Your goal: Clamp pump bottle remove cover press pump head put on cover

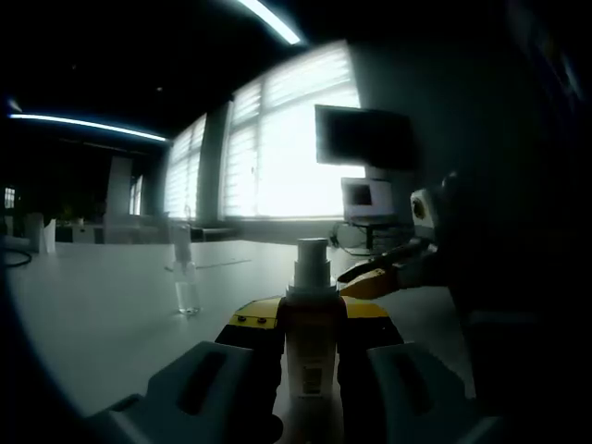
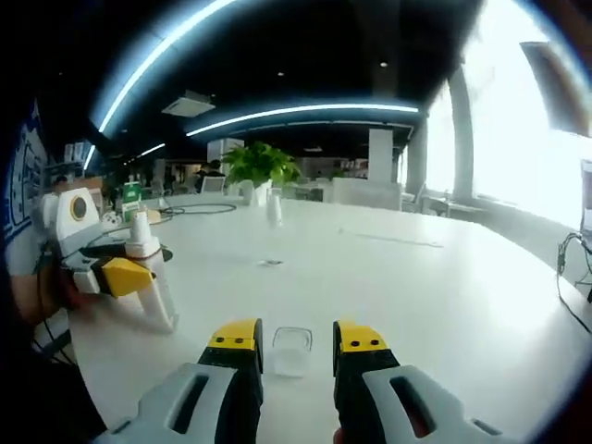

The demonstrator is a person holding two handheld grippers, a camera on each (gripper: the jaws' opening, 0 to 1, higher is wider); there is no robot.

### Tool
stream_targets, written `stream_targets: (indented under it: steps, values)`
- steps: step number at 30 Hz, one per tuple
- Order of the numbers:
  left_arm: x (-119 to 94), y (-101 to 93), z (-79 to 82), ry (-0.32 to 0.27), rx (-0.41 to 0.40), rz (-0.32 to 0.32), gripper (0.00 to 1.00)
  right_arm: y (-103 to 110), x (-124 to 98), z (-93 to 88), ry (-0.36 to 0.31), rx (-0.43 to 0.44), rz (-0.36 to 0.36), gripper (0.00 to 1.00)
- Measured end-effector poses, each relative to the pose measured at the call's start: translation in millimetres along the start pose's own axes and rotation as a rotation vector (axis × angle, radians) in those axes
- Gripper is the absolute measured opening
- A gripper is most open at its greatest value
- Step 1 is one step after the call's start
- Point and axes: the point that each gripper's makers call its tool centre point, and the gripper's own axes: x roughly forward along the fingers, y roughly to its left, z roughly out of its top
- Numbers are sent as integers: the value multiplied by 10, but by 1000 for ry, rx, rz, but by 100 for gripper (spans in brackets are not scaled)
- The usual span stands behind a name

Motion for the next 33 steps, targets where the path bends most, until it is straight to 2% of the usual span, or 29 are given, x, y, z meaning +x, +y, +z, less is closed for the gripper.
stream_targets:
  steps: [10,13,18,20,33]
  values:
    - [-1,3,3,0,1,0,13,55,69,-190,42,-5,13,23]
    - [-1,7,2,0,1,0,13,61,62,-200,40,-13,11,19]
    - [-1,7,2,0,1,0,13,77,60,-211,48,-24,14,19]
    - [-1,4,2,0,1,0,13,93,60,-239,56,-26,17,14]
    - [-6,2,-1,0,1,0,13,132,9,-215,24,-21,24,13]
